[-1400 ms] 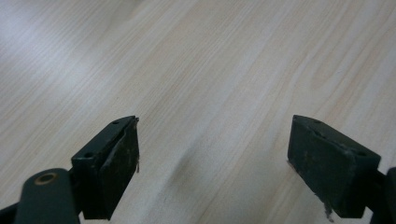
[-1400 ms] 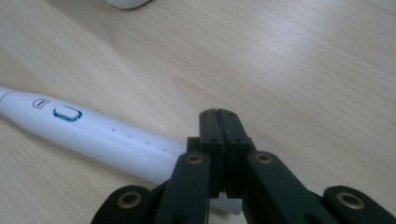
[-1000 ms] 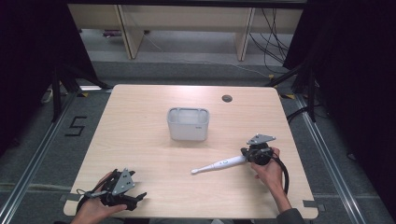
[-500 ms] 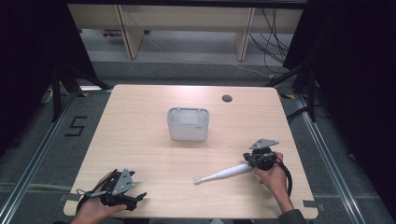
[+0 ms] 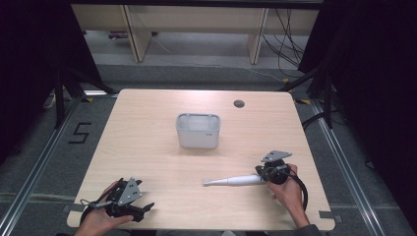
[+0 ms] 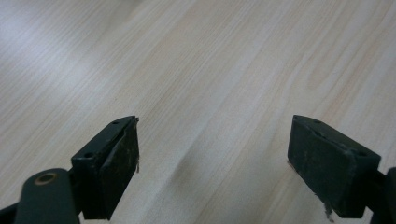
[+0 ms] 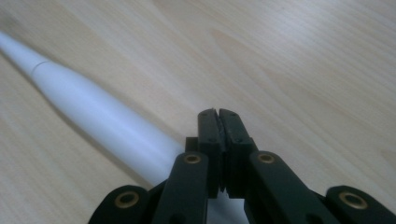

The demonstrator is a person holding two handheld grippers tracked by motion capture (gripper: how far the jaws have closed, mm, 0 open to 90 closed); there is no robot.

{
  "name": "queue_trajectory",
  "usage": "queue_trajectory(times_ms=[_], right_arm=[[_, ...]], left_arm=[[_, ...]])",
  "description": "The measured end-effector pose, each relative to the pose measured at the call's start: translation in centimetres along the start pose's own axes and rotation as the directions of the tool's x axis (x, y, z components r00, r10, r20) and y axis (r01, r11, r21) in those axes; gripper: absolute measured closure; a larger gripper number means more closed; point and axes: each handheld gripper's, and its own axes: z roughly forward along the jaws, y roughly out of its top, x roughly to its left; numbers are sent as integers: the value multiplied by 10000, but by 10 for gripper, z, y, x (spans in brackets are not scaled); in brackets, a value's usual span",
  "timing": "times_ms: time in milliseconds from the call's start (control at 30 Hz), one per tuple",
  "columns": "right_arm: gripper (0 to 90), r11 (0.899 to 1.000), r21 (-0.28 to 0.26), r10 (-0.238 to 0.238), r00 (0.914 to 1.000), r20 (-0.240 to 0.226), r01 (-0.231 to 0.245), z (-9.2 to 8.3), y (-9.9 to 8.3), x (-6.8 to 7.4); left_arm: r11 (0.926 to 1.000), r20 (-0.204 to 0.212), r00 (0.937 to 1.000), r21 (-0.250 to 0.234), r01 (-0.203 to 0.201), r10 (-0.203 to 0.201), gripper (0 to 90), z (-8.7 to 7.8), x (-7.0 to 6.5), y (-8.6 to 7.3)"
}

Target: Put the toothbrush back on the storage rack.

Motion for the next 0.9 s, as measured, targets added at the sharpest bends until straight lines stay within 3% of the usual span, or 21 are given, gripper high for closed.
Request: queue_trajectory(times_ms=[67,133,167,200,333,433,467,567,633,667,900], right_arm=[[887,9992,-107,-392,9992,-58,392,1,-2,2],[885,9999,37,-108,9999,-78,108,-1,-2,5],[883,9993,-42,-366,9993,-101,365,0,-3,5],[881,9994,-28,-332,9994,-70,332,-1,-3,7],[881,9985,-45,-542,9985,-97,541,-2,-4,10],[879,9996,59,-285,9994,-184,286,-4,-4,14],[878,9987,-66,-498,9987,-89,498,-3,-5,13],[875,9994,17,-355,9992,-178,355,-6,-5,16],[873,9986,-144,-517,9986,-124,515,-6,-5,15],[873,9996,-73,-259,9996,-108,258,-6,-6,17],[870,9985,-9,-546,9985,-75,546,-8,-6,20]], left_arm=[[10000,-29,10000,44,-24,24,163,0,1,0],[10000,-19,10000,7,-11,11,164,0,0,0],[10000,-9,10000,-4,-28,28,164,0,0,0],[9999,8,10000,163,-58,58,163,-1,0,1],[10000,-8,10000,5,-48,48,164,0,0,0],[10000,-1,10000,8,10,-10,164,0,0,0],[10000,-28,10000,12,-2,2,164,0,1,0],[10000,-3,10000,-7,-35,35,164,0,0,0],[10000,-11,10000,19,6,-6,164,0,0,0],[10000,-33,10000,24,-8,8,164,0,1,0],[10000,-40,10000,9,-44,44,164,0,0,0]])
